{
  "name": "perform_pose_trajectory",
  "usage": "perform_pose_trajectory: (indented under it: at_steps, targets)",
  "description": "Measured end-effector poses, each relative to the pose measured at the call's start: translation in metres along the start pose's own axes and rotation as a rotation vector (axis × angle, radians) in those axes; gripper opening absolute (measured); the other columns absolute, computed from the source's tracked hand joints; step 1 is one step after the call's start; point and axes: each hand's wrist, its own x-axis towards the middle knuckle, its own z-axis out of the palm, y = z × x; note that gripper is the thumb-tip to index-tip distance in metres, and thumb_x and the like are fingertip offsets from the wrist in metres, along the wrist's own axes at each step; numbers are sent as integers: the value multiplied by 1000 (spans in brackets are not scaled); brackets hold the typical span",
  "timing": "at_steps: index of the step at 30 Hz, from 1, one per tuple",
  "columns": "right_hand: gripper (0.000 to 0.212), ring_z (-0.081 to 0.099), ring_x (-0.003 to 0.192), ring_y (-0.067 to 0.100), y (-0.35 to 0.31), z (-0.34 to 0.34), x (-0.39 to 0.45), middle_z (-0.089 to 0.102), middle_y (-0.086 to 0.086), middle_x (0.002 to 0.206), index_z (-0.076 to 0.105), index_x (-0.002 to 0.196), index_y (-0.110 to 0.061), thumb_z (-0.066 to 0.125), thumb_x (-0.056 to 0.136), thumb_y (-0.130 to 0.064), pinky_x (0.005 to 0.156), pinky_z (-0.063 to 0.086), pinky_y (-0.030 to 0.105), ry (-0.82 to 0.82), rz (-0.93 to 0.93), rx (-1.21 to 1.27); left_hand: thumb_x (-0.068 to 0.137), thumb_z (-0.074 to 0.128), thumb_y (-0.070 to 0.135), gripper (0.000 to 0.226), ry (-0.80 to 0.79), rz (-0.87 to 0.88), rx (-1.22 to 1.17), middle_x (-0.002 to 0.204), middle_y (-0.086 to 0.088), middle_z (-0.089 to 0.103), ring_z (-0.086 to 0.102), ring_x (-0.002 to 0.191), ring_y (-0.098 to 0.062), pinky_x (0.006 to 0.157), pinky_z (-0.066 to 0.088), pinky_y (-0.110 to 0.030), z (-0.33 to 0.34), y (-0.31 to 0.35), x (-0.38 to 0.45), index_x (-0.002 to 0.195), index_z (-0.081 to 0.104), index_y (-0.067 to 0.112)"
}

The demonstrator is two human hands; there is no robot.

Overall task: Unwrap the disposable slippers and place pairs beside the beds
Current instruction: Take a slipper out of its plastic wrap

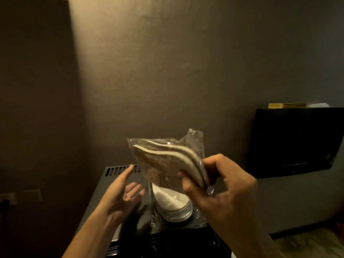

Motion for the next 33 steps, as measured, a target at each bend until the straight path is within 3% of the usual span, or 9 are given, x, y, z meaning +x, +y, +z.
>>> perform_pose_trajectory:
  at_steps: [3, 5, 8, 10, 13, 17, 21, 28, 33]
  targets:
    - [22, 59, 70, 16, 9, 12, -10, 62, -4, 72, 75, 76, -12, 87, 80, -31, 68, 52, 32, -58, -306, -41, 79, 76, 62, 87, -431, -227, -241, 149, -32, 49, 54, 133, -48, 103, 49, -61, 19, 13, -51, 149, 45, 20]
    - [20, 58, 73, 18, 15, 23, -21, 63, 0, 73, 77, 76, -13, 83, 84, -30, 76, 55, 37, -163, -410, -57, 86, 68, 63, 78, -620, -174, -129, 141, -28, 59, 58, 129, -46, 98, 53, -55, 28, 14, -75, 144, 56, 12]
    - [25, 60, 96, 13, 26, 27, -32, 68, -2, 95, 79, 88, -20, 81, 83, -44, 88, 53, 38, -369, -397, -44, 87, 67, 32, 47, -340, -8, 150, 93, -19, 79, 78, 81, -33, 62, 63, -37, 35, 5, -73, 121, 69, 0]
    - [39, 56, 119, 11, 30, 24, -32, 63, -8, 120, 78, 100, -26, 83, 75, -56, 98, 50, 35, -478, -277, 67, 79, 66, 16, 51, -192, 48, 148, 79, -16, 77, 74, 64, -25, 51, 60, -30, 35, 2, -61, 125, 62, -7]
    - [52, 56, 130, 10, 33, 20, -24, 58, -20, 133, 70, 124, -36, 73, 80, -64, 104, 49, 24, -426, 51, 253, 71, 70, 13, 62, -106, 45, 116, 78, -14, 78, 75, 60, -21, 49, 59, -26, 27, 0, -47, 128, 61, -8]
    - [56, 65, 112, -2, 39, 28, -25, 70, -26, 112, 61, 132, -43, 77, 79, -46, 96, 51, 13, -463, 302, 297, 67, 74, 14, 66, -82, 65, 156, 85, -18, 78, 76, 66, -25, 53, 60, -30, 23, -1, -38, 128, 61, -6]
    - [39, 71, 99, 9, 39, 26, -33, 75, -21, 100, 74, 111, -41, 83, 82, -16, 87, 57, 25, -411, 190, 313, 70, 72, 14, 62, -41, 67, 157, 74, -14, 77, 75, 57, -23, 49, 59, -27, 17, 6, -34, 127, 59, -8]
    - [14, 69, 96, 8, 45, 26, -44, 72, -13, 99, 77, 106, -28, 74, 93, -28, 86, 57, 38, -576, -117, 344, 96, 60, 16, 28, 79, 11, 115, 65, -13, 76, 73, 49, -21, 40, 56, -25, 0, 36, -35, 115, 67, -4]
    - [30, 60, 92, -1, 50, 30, -41, 70, -18, 91, 75, 120, -34, 63, 93, -39, 84, 49, 22, -706, -121, 110, 97, 60, 15, 29, 107, 40, 89, 95, -16, 77, 73, 83, -27, 77, 60, -39, -1, 45, -36, 121, 68, 0]
